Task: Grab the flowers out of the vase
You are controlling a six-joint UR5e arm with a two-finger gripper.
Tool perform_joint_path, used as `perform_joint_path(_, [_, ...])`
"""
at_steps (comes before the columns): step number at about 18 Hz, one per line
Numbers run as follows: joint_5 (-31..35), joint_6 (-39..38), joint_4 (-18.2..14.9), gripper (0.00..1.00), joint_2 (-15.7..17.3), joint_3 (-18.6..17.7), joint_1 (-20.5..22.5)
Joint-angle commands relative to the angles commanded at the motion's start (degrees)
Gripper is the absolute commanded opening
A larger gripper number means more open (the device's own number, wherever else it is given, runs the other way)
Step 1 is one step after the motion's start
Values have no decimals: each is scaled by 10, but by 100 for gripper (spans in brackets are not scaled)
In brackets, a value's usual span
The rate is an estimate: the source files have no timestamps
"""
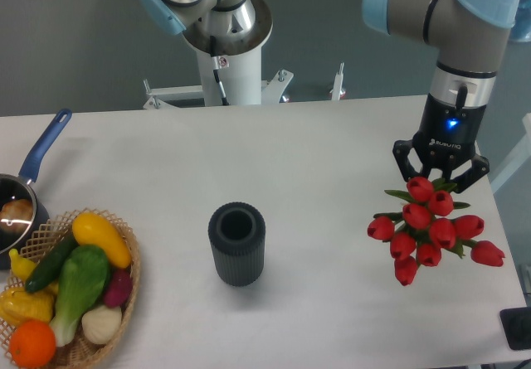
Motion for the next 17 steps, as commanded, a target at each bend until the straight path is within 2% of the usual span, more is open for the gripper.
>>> perform_joint_path(4, [70,14,-33,0,-21,29,-22])
perform_joint_path(10, [127,7,-29,0,-30,27,-47])
perform_joint_path(17, [154,6,-25,0,-36,19,-53])
